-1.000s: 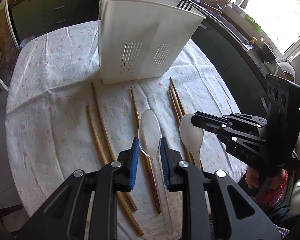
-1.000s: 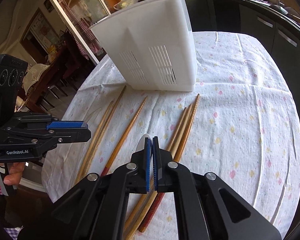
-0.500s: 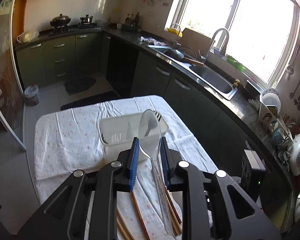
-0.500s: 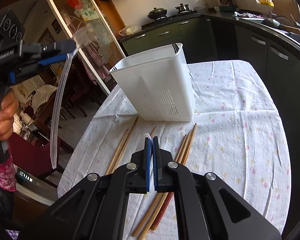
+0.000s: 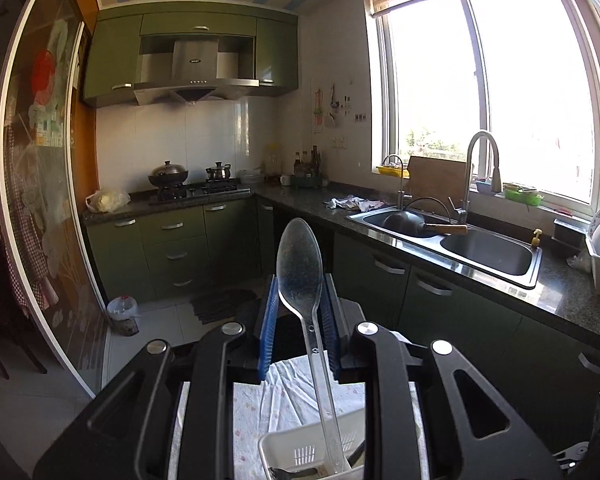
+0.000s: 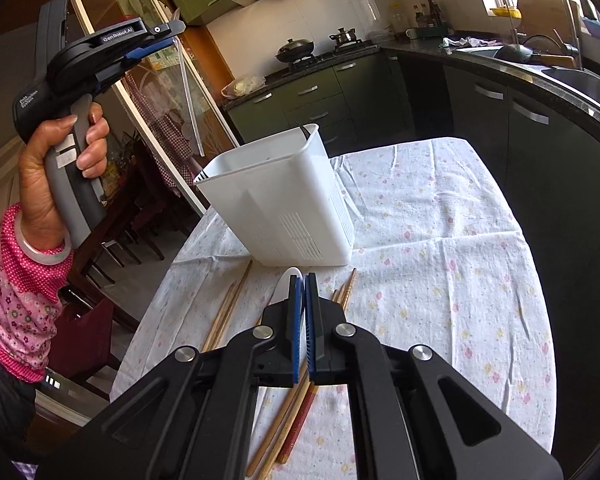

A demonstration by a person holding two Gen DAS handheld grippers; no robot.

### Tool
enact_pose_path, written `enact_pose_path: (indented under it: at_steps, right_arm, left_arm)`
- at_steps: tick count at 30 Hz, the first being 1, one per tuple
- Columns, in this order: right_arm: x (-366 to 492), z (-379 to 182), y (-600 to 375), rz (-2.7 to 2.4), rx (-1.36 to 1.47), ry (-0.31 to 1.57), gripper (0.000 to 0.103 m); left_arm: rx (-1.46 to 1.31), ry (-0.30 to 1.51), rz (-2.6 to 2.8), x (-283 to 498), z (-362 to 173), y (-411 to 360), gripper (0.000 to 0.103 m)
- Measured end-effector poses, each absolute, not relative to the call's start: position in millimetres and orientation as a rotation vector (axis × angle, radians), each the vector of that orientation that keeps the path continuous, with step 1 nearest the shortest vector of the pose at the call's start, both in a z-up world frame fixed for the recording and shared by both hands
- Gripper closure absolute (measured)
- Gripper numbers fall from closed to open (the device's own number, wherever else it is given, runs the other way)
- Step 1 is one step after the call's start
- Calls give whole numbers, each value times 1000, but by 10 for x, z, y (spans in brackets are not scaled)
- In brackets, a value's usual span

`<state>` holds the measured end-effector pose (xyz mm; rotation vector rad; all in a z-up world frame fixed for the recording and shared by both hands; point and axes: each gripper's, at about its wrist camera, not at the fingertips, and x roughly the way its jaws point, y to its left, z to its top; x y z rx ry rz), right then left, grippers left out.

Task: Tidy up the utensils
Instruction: 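Carry the clear spoon into the caddy and open the left tool while the right tool lifts its spoon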

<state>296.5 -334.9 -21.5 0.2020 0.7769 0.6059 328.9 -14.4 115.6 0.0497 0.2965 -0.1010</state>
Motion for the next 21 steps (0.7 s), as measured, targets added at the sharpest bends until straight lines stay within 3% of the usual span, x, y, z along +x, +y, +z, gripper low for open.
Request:
enact_pose_path:
  at_steps: [11,21]
  right_arm:
    - [2961,82,-3252,617,170,709,100]
    - [3085,722,-3110,566,122,544,100]
  left_arm:
    - [78,334,-51,3530,645,-161,82]
    - [84,404,-60,3558,257,-131,82]
